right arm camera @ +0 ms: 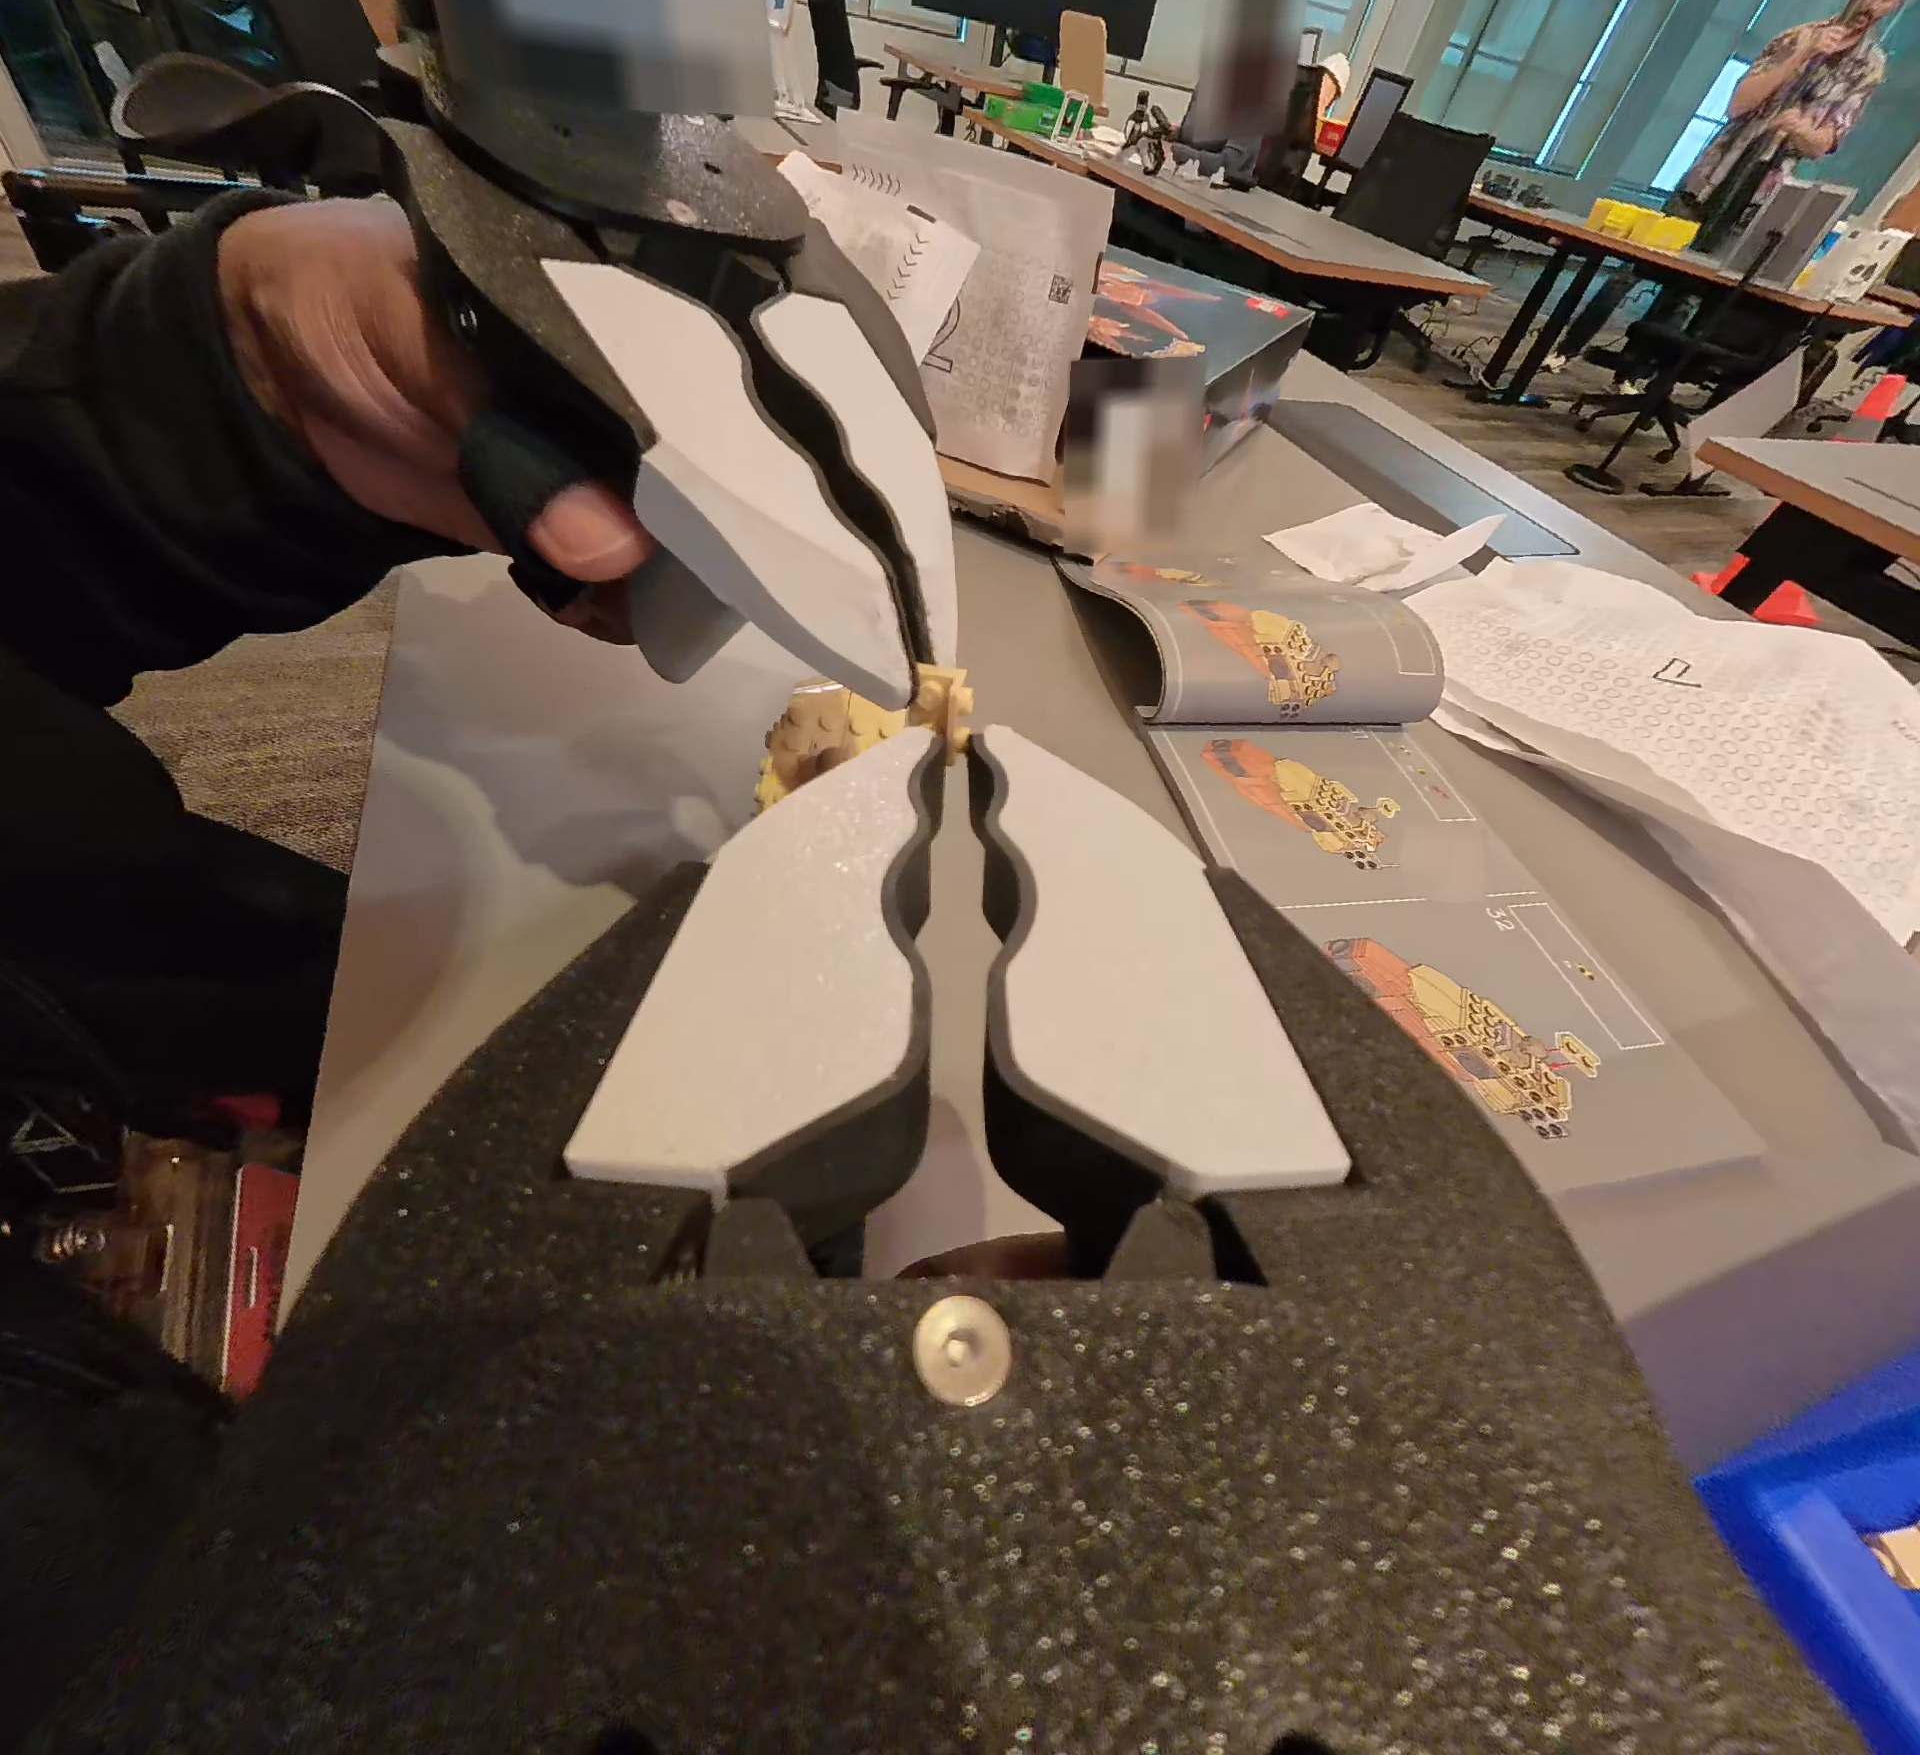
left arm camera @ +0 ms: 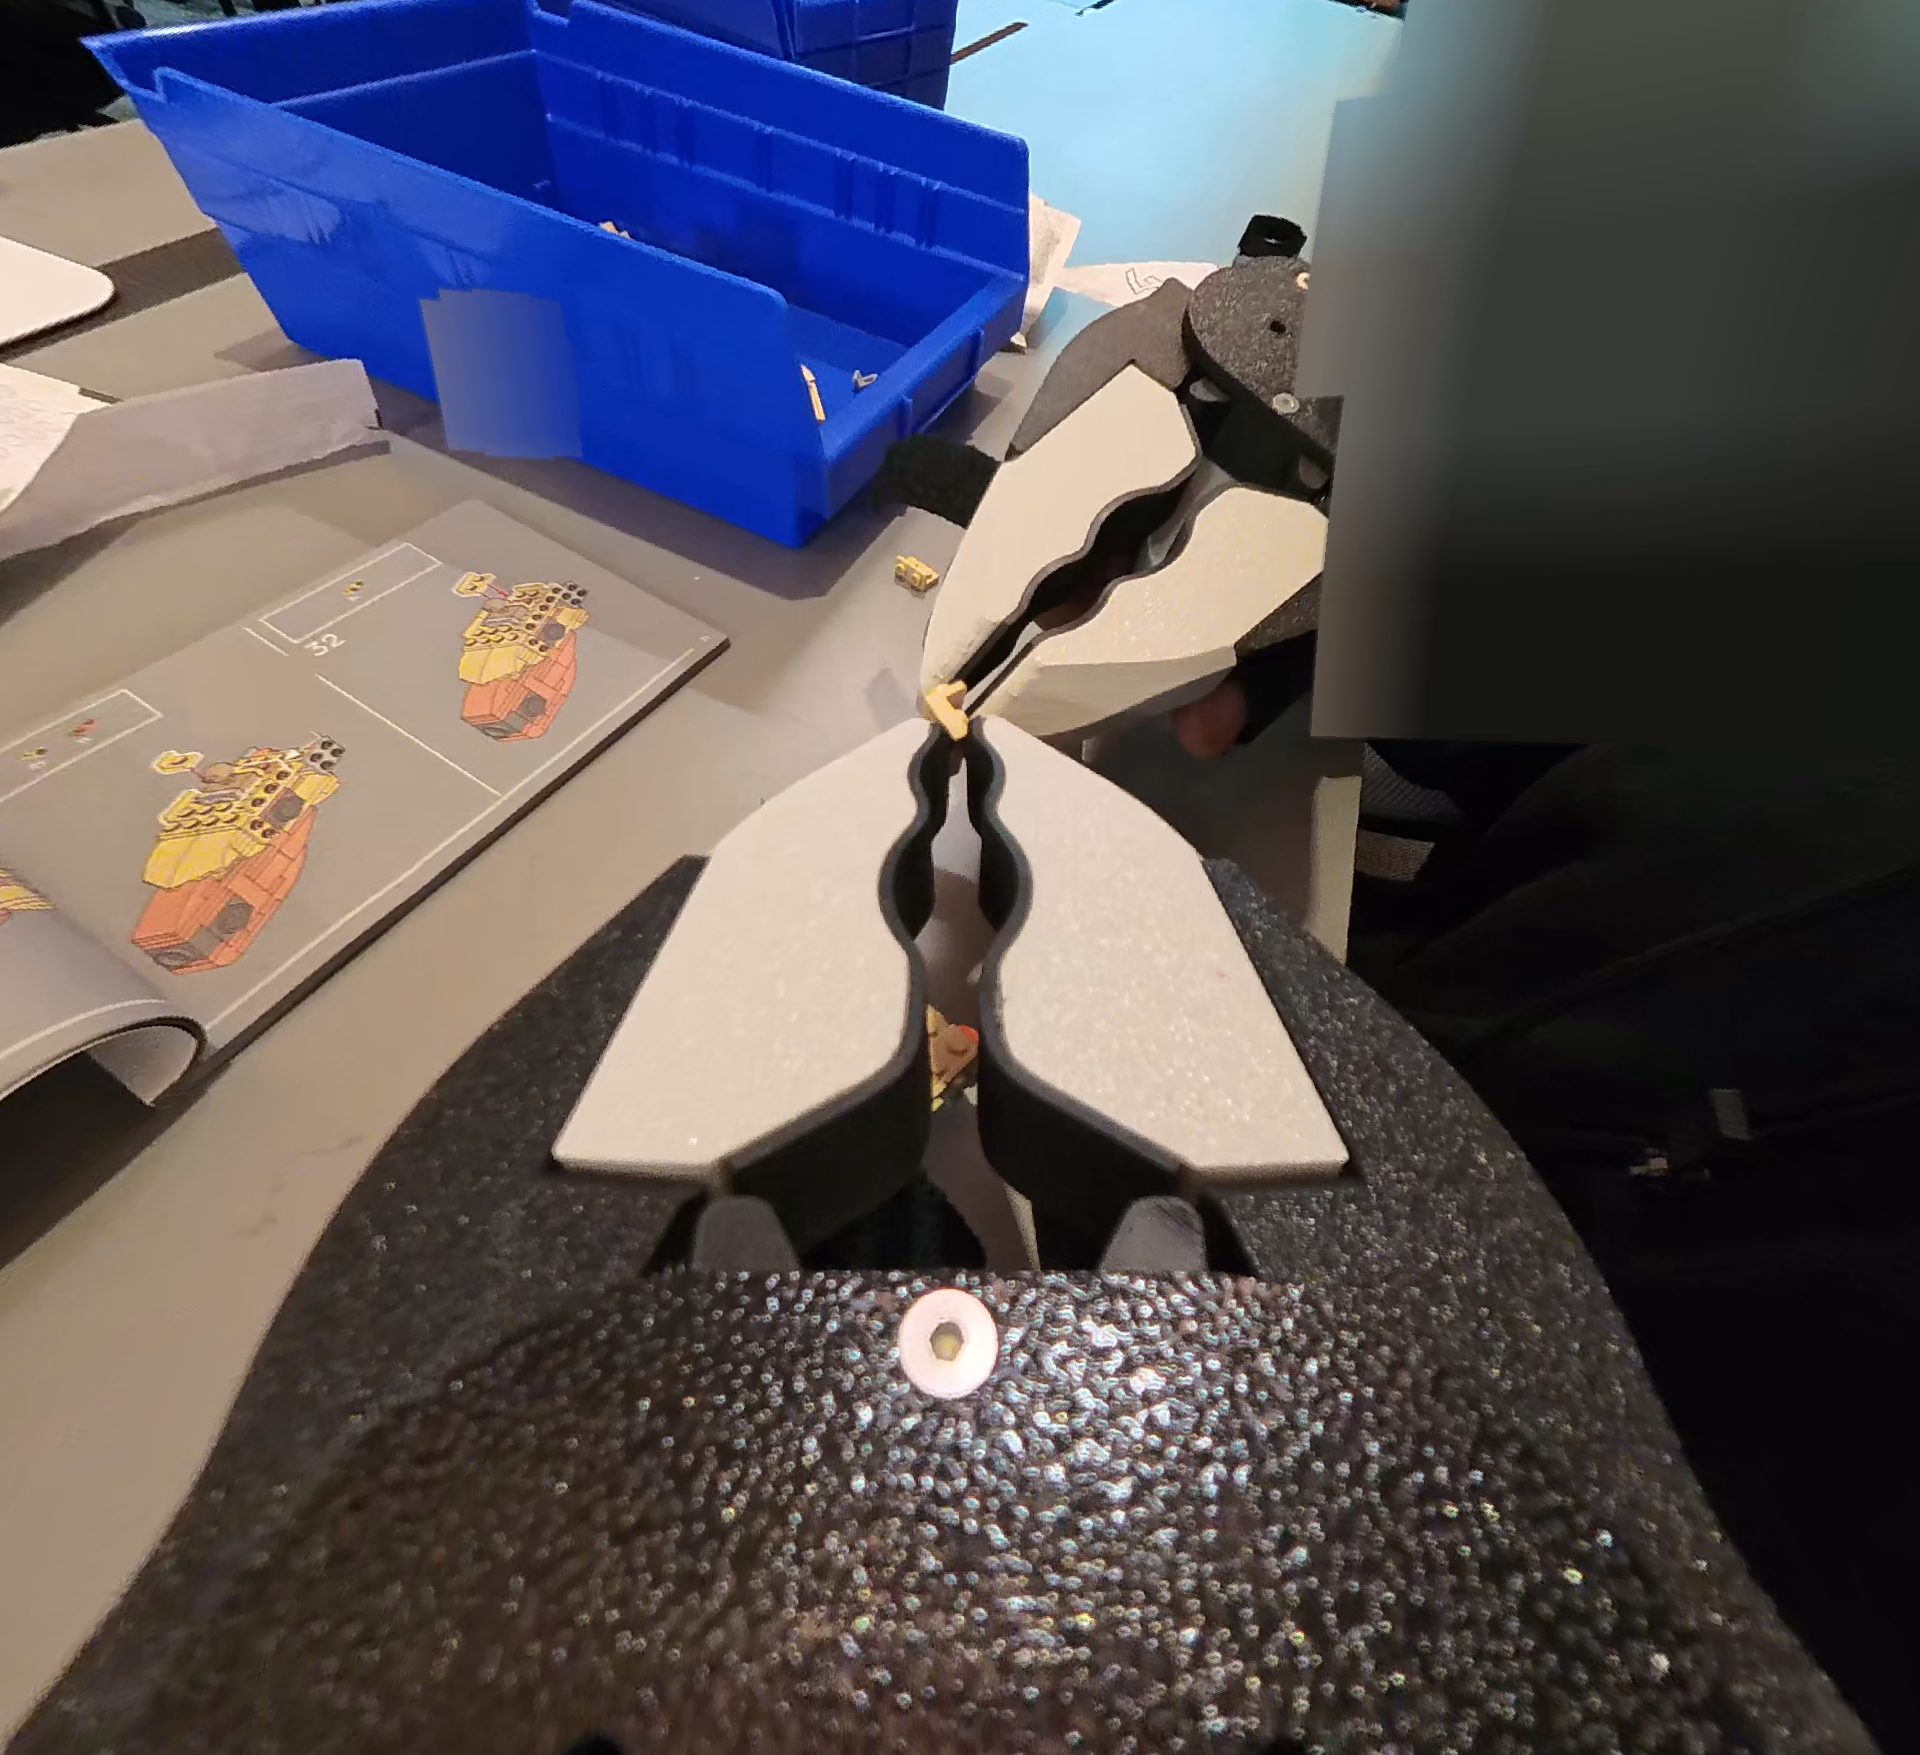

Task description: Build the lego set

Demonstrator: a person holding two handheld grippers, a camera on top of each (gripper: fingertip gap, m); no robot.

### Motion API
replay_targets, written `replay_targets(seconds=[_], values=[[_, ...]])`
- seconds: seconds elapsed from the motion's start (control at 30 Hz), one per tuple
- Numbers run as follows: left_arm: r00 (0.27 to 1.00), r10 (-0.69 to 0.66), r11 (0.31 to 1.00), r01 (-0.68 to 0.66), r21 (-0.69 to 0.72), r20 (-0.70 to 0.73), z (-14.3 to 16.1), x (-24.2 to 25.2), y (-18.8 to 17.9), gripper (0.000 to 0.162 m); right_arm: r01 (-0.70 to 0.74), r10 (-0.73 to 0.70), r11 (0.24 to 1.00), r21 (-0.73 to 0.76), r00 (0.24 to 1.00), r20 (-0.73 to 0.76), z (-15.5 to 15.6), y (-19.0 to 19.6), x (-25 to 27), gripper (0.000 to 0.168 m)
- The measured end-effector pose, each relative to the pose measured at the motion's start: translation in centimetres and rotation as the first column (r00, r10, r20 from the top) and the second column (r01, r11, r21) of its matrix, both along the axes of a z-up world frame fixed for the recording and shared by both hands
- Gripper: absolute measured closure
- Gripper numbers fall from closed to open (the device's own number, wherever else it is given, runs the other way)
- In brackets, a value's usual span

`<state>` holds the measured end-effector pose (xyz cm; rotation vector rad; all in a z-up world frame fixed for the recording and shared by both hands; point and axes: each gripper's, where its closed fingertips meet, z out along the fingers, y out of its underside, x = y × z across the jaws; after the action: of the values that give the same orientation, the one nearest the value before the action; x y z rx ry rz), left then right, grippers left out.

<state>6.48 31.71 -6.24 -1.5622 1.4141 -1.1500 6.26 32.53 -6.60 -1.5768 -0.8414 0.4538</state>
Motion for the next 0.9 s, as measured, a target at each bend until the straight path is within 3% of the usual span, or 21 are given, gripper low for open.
replay_targets(seconds=[0.9], values=[[0.997,-0.072,0.997,0.072,0.008,-0.006,-0.68,0.08,-0.63,0.159,-0.027,0.026,0.999,0.045,0.999,0.032,-0.26,-0.5,-0.08,0.167]])
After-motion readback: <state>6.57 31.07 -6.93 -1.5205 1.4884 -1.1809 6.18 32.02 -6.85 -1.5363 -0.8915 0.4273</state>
